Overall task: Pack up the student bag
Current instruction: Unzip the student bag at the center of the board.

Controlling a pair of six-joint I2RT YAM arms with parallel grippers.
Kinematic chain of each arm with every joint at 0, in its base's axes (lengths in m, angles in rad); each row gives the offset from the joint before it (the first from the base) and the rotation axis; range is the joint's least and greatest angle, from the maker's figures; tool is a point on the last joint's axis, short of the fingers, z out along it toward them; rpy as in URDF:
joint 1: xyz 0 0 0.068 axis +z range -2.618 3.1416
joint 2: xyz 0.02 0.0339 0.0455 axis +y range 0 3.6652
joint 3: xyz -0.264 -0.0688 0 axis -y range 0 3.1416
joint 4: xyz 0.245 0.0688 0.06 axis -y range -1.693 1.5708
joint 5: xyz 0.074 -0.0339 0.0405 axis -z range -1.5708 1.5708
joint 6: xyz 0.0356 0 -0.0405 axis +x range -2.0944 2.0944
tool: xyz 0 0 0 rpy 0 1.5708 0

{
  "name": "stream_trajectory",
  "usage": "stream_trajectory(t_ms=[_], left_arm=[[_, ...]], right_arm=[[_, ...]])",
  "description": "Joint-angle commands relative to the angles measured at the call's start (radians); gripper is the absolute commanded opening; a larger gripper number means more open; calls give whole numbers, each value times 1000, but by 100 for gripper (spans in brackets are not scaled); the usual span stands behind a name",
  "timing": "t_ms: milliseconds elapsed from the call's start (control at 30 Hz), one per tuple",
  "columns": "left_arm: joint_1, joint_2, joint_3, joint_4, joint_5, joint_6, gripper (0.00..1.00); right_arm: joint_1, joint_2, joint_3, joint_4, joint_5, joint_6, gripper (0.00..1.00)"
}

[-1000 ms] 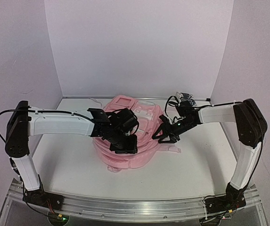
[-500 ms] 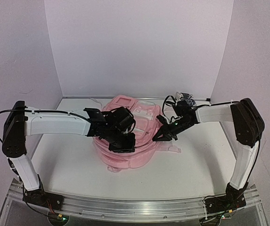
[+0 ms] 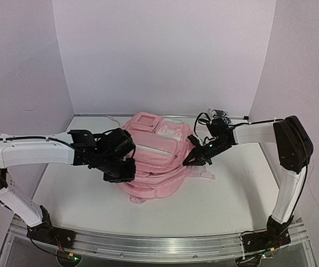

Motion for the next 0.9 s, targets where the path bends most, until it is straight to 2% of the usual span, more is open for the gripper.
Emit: stream_trajectory(t_ms=[0,100,200,367,467,633,867], left_arm=[[66,-127,-56,-174,-138,-59,0],[104,-176,-94,-156,-148,-41,0],[110,-185,-101,-18,-80,44,4],[92,-62,12,141,48,139,38],[66,59,142,151,107,191,49],[47,249,334,107,187,252,49],[45,407,468,63,259,307,42]], right_arm=[[-98,-11,39,-78,155,-104,0],[-111,-11,52,-121,160,-149,0],[-111,-20,61,-140,123,-168,0],[-98,-27,53,-141,71,-158,0],[-92,-31,47,-140,58,-154,0],[-84,-41,47,-140,47,-148,0],[-82,-54,39,-140,37,-140,0]])
